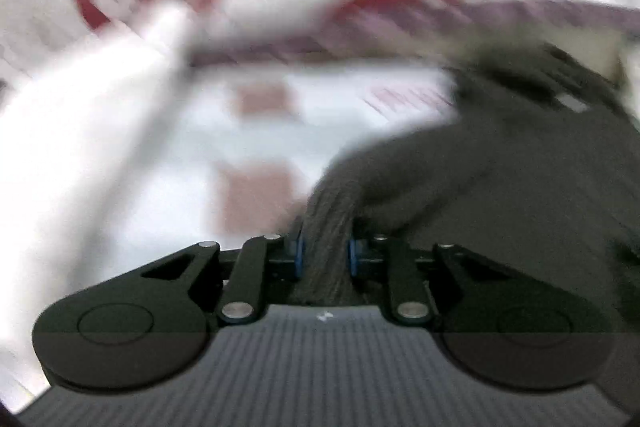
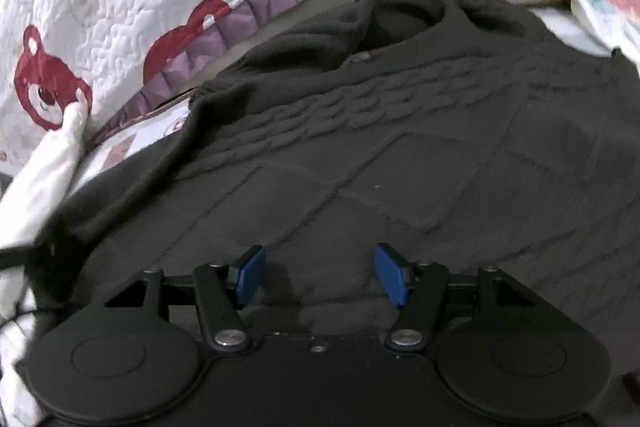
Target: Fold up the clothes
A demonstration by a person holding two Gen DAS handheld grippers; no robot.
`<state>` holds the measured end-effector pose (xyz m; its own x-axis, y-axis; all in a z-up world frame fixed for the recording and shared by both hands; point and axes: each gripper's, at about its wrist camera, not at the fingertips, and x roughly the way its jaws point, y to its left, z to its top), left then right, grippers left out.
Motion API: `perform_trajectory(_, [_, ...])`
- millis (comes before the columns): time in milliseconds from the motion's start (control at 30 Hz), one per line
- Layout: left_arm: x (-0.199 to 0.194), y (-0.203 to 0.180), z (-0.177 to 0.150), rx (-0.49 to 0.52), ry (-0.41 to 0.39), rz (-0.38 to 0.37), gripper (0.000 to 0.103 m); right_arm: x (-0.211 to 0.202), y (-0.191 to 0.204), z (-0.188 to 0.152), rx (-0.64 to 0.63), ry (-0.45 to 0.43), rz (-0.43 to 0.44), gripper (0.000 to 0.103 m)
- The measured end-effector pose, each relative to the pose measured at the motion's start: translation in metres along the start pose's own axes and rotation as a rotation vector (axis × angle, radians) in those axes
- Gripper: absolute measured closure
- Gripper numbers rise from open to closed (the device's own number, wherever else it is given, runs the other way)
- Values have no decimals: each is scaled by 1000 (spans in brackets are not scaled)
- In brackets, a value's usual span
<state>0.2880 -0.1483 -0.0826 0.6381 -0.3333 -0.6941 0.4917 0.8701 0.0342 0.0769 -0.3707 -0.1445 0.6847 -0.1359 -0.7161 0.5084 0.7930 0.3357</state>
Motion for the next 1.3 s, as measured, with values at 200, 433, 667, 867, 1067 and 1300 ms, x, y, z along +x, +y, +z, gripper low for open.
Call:
perform_trajectory(200, [-11,26,67,-79,-42,14,54,-21,21,-11,-17,-8,95,58])
perform_trajectory(433, [-20,48,47,-186,-26,62,40,-42,43,-15,-84,50,179,63])
perform_trajectory(667, [-76,56,-77,-280,143,26,32,-76,-10,-19,-14,105,103,61])
perform_trajectory(867, [-82,79,-142,-468,243,-13,31,-77,-44,-46,213,200,204,57])
perform_trajectory(1067, [-78,81,-146,-571,179,-137,26,-57,-41,-65,362,219,259,47])
perform_trajectory(1300, [-67,67,-142,-500,115,-136,60,-48,-13,-66,100,71,219,68])
